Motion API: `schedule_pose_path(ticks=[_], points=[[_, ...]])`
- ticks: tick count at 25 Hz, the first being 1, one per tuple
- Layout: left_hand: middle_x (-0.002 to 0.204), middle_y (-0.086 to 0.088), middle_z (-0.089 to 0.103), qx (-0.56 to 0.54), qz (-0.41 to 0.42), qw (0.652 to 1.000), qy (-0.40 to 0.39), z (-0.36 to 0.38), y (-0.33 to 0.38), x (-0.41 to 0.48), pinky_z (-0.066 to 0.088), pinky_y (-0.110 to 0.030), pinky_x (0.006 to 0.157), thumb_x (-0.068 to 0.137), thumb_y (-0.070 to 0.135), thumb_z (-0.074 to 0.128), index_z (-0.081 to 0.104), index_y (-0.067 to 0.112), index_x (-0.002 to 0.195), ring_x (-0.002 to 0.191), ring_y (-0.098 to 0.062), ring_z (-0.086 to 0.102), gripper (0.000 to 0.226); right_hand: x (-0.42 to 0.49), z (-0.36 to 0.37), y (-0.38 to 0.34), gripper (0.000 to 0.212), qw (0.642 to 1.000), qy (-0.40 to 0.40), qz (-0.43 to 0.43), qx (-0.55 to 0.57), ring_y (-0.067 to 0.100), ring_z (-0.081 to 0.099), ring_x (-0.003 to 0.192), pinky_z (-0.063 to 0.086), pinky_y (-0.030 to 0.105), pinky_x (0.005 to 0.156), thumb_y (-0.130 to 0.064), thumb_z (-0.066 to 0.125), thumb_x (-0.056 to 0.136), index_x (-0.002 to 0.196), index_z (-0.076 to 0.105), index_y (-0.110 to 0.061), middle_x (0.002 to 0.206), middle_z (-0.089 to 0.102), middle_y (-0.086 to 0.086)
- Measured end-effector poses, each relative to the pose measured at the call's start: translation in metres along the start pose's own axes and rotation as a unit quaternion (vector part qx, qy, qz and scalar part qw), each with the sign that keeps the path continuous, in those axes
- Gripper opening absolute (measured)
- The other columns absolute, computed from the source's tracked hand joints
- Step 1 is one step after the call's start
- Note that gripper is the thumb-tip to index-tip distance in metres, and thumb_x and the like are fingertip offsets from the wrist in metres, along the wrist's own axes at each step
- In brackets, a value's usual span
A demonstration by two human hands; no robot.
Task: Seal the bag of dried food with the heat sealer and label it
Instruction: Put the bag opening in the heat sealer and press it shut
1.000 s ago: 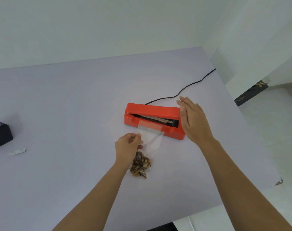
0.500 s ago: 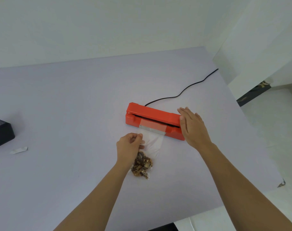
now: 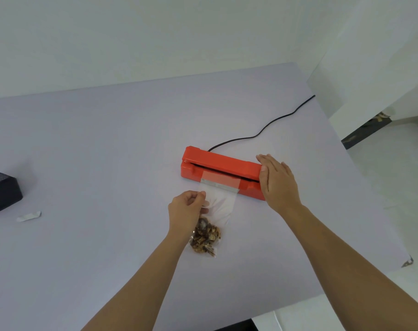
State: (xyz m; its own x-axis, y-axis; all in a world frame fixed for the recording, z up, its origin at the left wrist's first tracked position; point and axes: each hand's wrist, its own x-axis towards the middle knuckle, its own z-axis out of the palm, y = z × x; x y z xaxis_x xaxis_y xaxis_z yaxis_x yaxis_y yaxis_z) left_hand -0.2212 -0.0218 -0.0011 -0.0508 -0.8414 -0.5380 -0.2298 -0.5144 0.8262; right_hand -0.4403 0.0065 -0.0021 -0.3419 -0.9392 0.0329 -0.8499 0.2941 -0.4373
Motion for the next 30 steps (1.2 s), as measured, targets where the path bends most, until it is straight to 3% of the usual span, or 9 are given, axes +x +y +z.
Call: schedule_pose_path(ticks=[7, 14, 30], points=[[0.072, -0.005, 0.071, 0.004, 0.001, 1.000, -0.004, -0.0011, 0.0011, 0.0001, 0.056, -0.023, 0.057, 0.089, 0.020, 0.060, 0.068, 0.008, 0.086, 0.059, -0.016, 0.068, 0.015, -0.0006, 0.0023, 0.0003, 0.049, 1.000, 0.007, 0.000, 0.008, 0.014, 0.034, 0.137, 0.017, 0.035, 0.116, -0.028, 0.018, 0.095, 0.134, 0.047, -0.015, 0.140, 0.050, 0.001], [0.073, -0.005, 0.071, 0.006, 0.003, 1.000, -0.005, -0.0011, -0.0002, 0.0006, 0.056, -0.022, 0.057, 0.089, 0.020, 0.061, 0.068, 0.010, 0.085, 0.058, -0.014, 0.069, 0.014, -0.0006, 0.0028, 0.0016, 0.049, 1.000, 0.006, -0.006, 0.013, 0.014, 0.033, 0.137, 0.017, 0.034, 0.115, -0.027, 0.019, 0.095, 0.133, 0.047, -0.015, 0.139, 0.050, 0.001], [0.073, -0.005, 0.072, -0.001, 0.002, 1.000, 0.001, -0.0003, -0.0019, 0.0001, 0.059, -0.033, 0.065, 0.089, 0.020, 0.061, 0.068, 0.012, 0.083, 0.061, -0.018, 0.070, 0.013, -0.0011, 0.0017, 0.0007, 0.048, 1.000, 0.010, -0.009, 0.026, 0.016, 0.034, 0.137, 0.019, 0.035, 0.115, -0.027, 0.020, 0.095, 0.132, 0.048, -0.013, 0.138, 0.051, 0.002]])
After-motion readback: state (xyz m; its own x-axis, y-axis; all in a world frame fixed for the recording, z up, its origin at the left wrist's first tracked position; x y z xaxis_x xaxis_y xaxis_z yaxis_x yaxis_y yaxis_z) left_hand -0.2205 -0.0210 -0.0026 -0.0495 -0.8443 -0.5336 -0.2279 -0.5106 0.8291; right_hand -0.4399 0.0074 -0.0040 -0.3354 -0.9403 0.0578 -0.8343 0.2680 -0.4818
